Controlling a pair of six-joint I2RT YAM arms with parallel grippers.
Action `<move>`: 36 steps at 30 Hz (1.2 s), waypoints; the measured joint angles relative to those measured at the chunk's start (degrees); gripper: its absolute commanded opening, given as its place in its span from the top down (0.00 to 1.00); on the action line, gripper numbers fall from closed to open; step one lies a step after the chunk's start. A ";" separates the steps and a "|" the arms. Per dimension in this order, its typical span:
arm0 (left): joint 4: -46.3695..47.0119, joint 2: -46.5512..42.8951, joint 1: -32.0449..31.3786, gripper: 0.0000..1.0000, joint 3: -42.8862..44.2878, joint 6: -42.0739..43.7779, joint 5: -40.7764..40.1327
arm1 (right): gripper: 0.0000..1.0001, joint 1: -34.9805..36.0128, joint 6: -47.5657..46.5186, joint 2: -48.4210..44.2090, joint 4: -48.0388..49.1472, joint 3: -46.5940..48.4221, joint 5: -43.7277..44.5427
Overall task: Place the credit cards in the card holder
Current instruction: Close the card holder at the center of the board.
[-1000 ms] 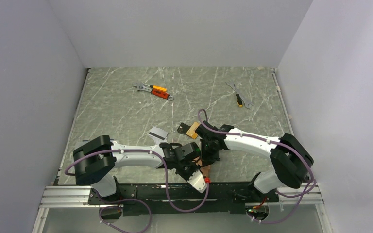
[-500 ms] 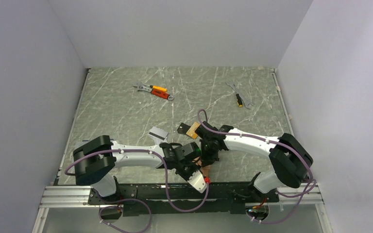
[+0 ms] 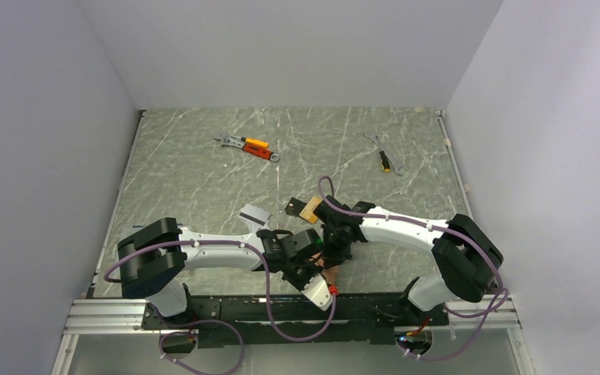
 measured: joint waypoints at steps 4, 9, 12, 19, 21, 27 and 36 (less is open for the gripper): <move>-0.13 0.00 0.00 0.85 0.00 0.02 0.00 | 1.00 -0.02 0.15 0.20 0.13 -0.02 -0.15; -0.35 0.00 0.00 0.85 0.00 0.04 0.00 | 1.00 -0.48 0.87 0.11 1.29 -0.85 -1.01; -0.66 -0.02 0.00 0.85 0.00 0.24 0.00 | 1.00 -1.42 1.62 -0.33 2.69 -1.99 -2.34; -1.18 -0.11 0.00 0.85 0.00 0.94 -0.02 | 1.00 -3.61 3.67 -0.33 6.60 -4.72 -5.51; -1.20 -0.22 0.00 0.85 0.00 1.07 -0.04 | 1.00 -3.98 4.17 -0.33 7.15 -5.22 -6.01; -1.53 -1.20 0.31 0.81 -0.02 1.11 -0.31 | 1.00 -4.37 5.53 -0.92 7.45 -6.29 -6.25; -6.93 -5.73 9.07 0.02 2.40 -0.76 0.11 | 0.76 -4.42 4.33 -2.51 8.76 -5.92 -6.36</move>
